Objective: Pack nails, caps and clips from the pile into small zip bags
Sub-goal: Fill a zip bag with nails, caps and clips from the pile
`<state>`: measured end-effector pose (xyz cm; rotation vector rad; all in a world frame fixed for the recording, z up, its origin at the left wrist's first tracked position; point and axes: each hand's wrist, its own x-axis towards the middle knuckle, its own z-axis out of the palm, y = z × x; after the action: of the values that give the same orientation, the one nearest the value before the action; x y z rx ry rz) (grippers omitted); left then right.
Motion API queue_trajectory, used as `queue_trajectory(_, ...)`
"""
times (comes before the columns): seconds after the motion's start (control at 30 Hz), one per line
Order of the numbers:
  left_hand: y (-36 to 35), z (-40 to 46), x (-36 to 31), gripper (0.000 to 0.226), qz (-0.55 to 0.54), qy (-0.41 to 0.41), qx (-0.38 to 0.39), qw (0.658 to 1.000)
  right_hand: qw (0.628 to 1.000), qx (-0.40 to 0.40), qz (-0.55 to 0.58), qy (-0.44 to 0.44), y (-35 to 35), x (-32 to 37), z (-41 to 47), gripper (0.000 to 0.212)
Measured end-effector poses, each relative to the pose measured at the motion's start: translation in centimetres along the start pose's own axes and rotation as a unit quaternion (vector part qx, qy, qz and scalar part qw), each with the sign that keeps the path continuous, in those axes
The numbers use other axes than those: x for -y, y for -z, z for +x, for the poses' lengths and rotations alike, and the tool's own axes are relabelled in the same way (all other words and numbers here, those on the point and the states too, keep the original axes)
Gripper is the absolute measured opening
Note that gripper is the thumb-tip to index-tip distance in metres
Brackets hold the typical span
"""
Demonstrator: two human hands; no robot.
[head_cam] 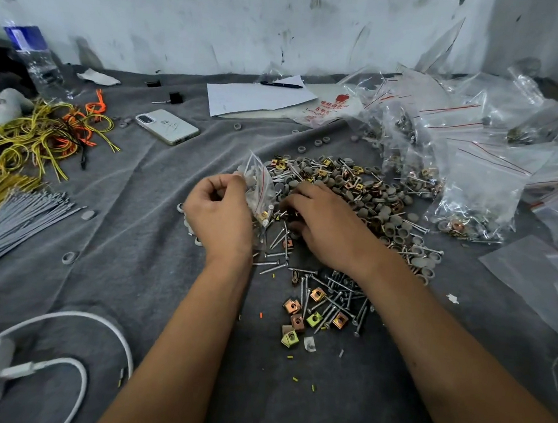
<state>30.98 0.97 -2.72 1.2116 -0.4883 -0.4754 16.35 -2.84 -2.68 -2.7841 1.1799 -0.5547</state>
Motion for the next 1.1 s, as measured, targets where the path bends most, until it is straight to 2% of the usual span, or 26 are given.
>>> queue_trajectory(0.1, -0.1, 0.0, 0.1, 0.022, 0.006, -0.002, 0.003, 1.000, 0.999, 0.000, 0.045, -0.023, 0.2, -0.1, 0.2, 0.033)
queue_trajectory(0.33, -0.1, 0.2, 0.2, 0.021, 0.012, 0.000, 0.016, 1.000, 0.997, -0.004, 0.058, -0.051, 1.3, -1.6, -1.2, 0.017)
queue_trajectory(0.57, -0.2, -0.6, 0.1, 0.022, 0.036, -0.010, 0.053, 0.998, 0.976, -0.101, 0.167, -0.100, 1.6, -3.0, -2.3, 0.018)
queue_trajectory(0.67, -0.2, -0.8, -0.1, 0.020, 0.041, -0.010, 0.067, 0.997, 0.951, -0.121, 0.255, -0.130, 1.4, -3.1, -2.2, 0.016)
queue_trajectory(0.8, -0.3, -1.3, 0.1, 0.016, 0.055, -0.016, 0.107, 0.993, 0.871, -0.163, 0.442, -0.140, 1.6, -2.5, -1.9, 0.016)
queue_trajectory(0.87, -0.4, -1.7, 0.2, 0.015, 0.073, -0.028, 0.131, 0.988, 0.855, -0.177, 0.472, -0.122, 1.7, -2.1, -1.9, 0.016)
queue_trajectory(0.93, -0.5, -1.9, 0.2, 0.015, 0.095, -0.044, 0.147, 0.984, 0.868, -0.187, 0.447, -0.114, 1.5, -1.9, -1.8, 0.015)
queue_trajectory(1.03, -0.4, -1.9, 0.2, 0.015, 0.101, -0.052, 0.149, 0.982, 0.927, -0.194, 0.294, -0.130, 1.3, -2.4, -1.9, 0.012)
queue_trajectory(1.1, -0.4, -1.7, 0.3, 0.014, 0.096, -0.046, 0.137, 0.985, 0.952, -0.180, 0.211, -0.127, 1.3, -2.5, -2.1, 0.013)
